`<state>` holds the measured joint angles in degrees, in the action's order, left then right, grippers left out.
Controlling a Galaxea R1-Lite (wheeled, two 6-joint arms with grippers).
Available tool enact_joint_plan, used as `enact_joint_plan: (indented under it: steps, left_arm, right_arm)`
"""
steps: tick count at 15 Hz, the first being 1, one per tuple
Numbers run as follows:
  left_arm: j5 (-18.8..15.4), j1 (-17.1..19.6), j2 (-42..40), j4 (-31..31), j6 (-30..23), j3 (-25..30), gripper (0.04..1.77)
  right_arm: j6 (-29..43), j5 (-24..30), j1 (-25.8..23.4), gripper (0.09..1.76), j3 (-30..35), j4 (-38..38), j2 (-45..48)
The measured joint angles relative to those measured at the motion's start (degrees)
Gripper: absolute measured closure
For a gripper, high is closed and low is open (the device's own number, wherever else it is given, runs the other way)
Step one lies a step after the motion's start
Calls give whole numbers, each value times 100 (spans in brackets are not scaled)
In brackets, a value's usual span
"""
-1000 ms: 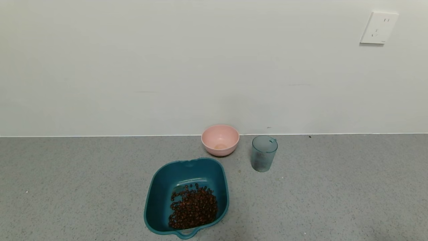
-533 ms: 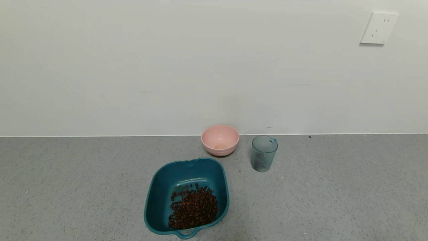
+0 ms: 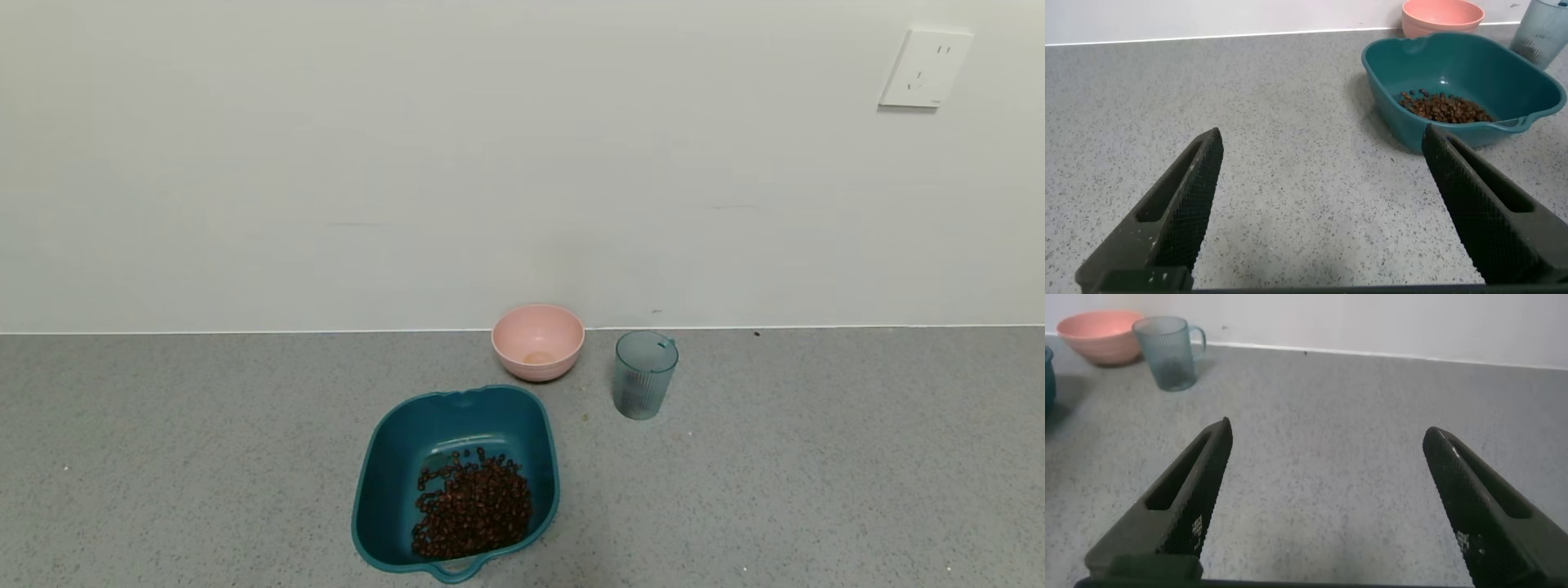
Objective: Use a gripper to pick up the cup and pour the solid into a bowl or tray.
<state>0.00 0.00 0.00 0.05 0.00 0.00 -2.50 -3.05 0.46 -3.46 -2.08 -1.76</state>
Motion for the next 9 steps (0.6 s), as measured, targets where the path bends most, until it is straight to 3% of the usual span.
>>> enact_joint_plan:
  steps: [9]
  left_arm:
    - [0,0,0,0,0,0,6]
  right_arm:
    - [212,261,-6,15,335,222,178]
